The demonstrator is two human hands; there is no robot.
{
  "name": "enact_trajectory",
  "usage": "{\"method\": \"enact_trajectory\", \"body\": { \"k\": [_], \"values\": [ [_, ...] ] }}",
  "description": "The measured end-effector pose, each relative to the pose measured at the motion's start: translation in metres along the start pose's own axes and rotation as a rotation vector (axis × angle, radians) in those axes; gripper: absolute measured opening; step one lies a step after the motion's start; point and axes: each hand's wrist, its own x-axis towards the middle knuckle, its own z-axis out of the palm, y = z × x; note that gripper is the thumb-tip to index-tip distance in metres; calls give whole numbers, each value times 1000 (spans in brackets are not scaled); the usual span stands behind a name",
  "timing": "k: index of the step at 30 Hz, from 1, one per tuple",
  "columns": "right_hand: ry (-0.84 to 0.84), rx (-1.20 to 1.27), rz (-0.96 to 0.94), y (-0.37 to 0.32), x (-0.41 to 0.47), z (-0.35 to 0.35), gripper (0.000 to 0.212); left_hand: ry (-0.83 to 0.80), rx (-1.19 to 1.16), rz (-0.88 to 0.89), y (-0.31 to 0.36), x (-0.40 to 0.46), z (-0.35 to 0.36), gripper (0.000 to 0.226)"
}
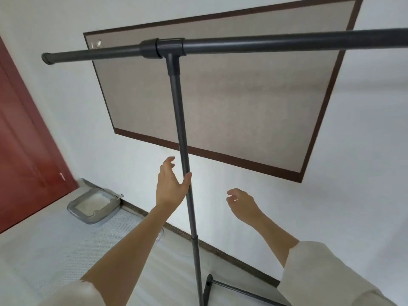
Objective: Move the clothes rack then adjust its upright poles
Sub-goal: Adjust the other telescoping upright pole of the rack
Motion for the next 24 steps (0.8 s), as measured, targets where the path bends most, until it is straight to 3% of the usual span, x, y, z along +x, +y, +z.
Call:
{"method": "enact_trajectory", "body": {
  "k": [4,7,11,16,24],
  "values": [
    [-31,70,55,-26,21,58,31,-322,-163,82,-25,39,-13,64],
    [-65,83,91,-43,34,94,36,-430,-175,180,-36,58,-14,56],
    [27,146,100,-60,48,109,31,-525,-215,187,-38,77,-12,50],
    [61,127,98,-66,65,110,6,-598,-223,242,-41,91,-4,49],
    [120,67,36,-63,105,99,18,-593,-164,266,-36,128,16,44]
  ]
}}
